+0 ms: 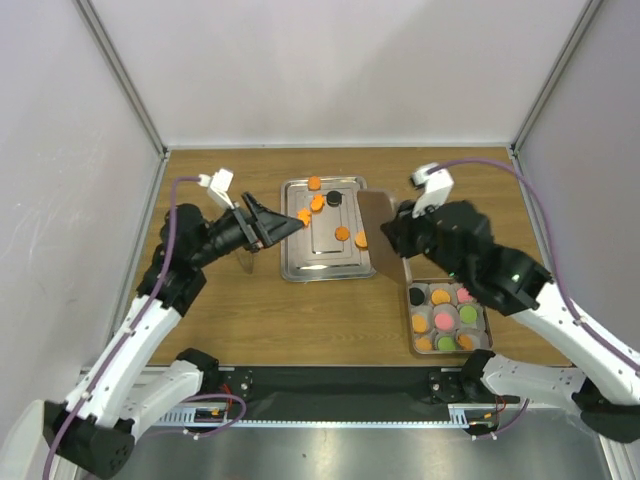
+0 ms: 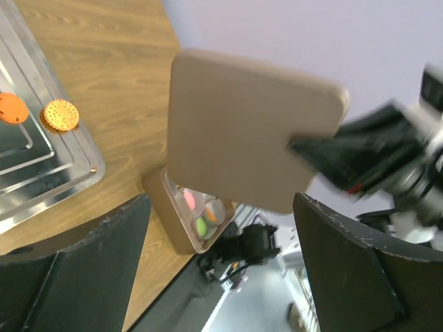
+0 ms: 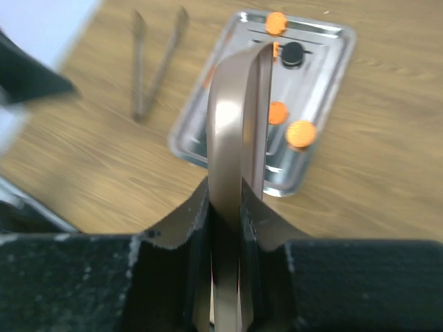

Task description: Pack the cookies

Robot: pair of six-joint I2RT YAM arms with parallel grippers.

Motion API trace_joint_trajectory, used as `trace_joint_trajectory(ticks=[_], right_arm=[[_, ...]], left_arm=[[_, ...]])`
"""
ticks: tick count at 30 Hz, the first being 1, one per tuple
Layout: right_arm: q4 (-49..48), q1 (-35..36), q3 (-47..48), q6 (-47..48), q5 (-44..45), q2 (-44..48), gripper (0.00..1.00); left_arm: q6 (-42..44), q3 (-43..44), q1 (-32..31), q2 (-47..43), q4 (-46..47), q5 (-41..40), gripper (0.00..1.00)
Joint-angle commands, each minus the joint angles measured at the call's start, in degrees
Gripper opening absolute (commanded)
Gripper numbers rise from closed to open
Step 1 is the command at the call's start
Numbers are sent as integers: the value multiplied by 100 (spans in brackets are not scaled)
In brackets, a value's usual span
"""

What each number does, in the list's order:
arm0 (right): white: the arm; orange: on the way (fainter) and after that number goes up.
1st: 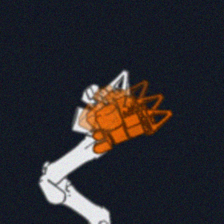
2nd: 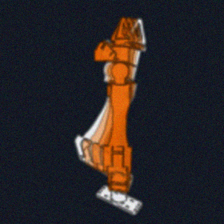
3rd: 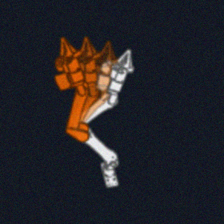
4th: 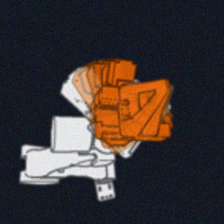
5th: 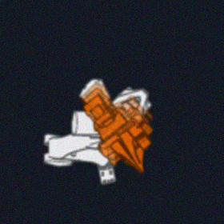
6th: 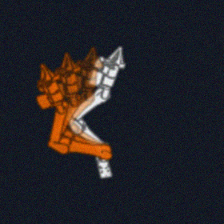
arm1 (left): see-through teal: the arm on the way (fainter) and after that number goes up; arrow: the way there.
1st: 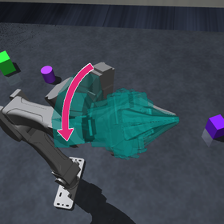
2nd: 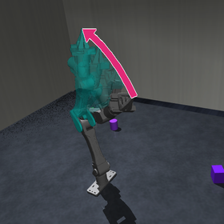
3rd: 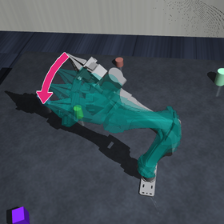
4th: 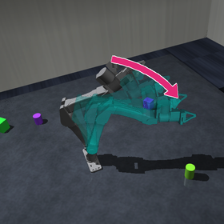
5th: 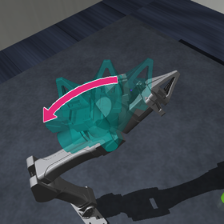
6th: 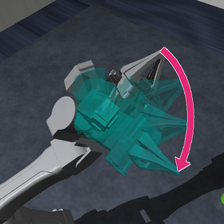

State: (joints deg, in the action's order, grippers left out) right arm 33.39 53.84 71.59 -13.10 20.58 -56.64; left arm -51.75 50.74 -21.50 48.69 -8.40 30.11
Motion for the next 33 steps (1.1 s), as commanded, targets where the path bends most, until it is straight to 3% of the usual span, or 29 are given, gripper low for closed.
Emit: trace_joint_trajectory(ticks=[1,6,9,15,23,26,33], right_arm=[[19,-943,75,-1193,-2458,320,0],[-568,-2288,-338,-2011,-4330,628,0],[-886,-2676,-602,-2503,-4938,751,0],[-1378,-3046,-910,-3233,-5520,1006,0],[-1730,-3196,-1103,-3699,-5741,1111,0],[-1835,-3222,-1226,-3796,-5740,1111,0],[-1713,-3590,-1314,-3805,-5837,1138,4]], left_arm=[[375,-310,-214,255,1306,487,90],[630,-390,-671,571,1543,434,94],[657,-407,-847,870,1736,461,95],[622,-486,-1041,1336,2219,557,96],[-98,-565,-1312,1626,3291,1005,93],[-572,-723,-1471,1697,3959,1146,85],[-1197,-1110,-1559,1758,4813,1322,50]])
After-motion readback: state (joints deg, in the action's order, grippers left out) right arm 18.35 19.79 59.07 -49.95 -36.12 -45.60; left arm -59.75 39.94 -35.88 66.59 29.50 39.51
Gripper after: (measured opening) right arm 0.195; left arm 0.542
